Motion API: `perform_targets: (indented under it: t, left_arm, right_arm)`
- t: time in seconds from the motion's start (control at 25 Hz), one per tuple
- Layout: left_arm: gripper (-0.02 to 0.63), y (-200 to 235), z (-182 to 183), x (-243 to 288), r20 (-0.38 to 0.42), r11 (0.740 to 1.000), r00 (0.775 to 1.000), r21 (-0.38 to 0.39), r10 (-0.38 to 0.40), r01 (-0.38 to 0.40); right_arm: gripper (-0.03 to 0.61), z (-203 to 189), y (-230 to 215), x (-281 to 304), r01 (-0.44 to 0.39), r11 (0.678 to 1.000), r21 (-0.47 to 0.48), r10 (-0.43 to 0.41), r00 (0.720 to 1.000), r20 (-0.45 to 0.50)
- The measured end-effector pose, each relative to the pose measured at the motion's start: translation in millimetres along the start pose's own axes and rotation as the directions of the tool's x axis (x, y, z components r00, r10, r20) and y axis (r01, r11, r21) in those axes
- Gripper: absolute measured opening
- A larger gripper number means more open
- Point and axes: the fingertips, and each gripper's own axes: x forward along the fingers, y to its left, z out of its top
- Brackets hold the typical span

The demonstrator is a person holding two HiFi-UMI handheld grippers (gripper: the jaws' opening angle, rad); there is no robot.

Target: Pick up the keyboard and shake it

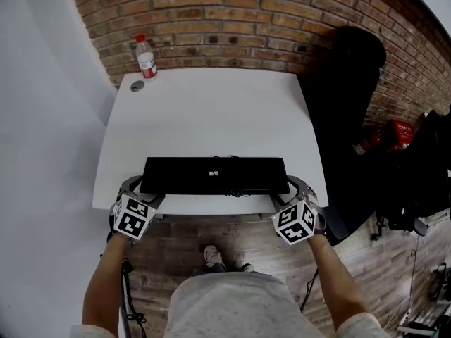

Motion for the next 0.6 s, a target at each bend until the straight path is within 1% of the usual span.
perform_targets:
  t: [0.12,0.2,0.32,0.36,0.48,0.6]
  left_arm:
    - [0.331,3.6,-6.2,-2.0,-0.021,0.994,1.0,-0.11,0.011,-0.013]
    - [0.322,1.9,-10.5,-3.5,-0.027,0.985,0.999,-0.173,0.018,-0.022]
    - [0.314,-5.3,-14.8,-8.8,-0.039,0.974,0.999,-0.224,0.014,-0.023]
    - [0.336,-8.6,-15.5,-11.6,-0.042,0.972,0.999,-0.235,0.009,-0.019]
    - [0.341,-21.1,-16.0,-19.9,-0.036,0.965,0.999,-0.261,0.009,-0.018]
    - [0.345,-37.4,-12.3,-28.0,-0.003,0.95,1.0,-0.313,0.017,-0.017]
  right_arm:
    - [0.259,-1.1,2.6,0.9,-0.024,1.0,-0.014,0.024,1.0,-0.006]
    - [0.261,-3.5,6.8,-1.2,-0.054,0.998,-0.038,0.053,0.998,-0.021]
    - [0.272,-11.1,15.0,-6.6,-0.119,0.99,-0.071,0.115,0.992,-0.052]
    - [0.282,-12.9,16.2,-8.5,-0.133,0.988,-0.074,0.129,0.99,-0.056]
    - [0.27,-14.4,14.9,-15.4,-0.134,0.99,-0.053,0.132,0.991,-0.036]
    - [0.246,-13.0,12.7,-25.1,-0.112,0.994,-0.006,0.112,0.994,0.002]
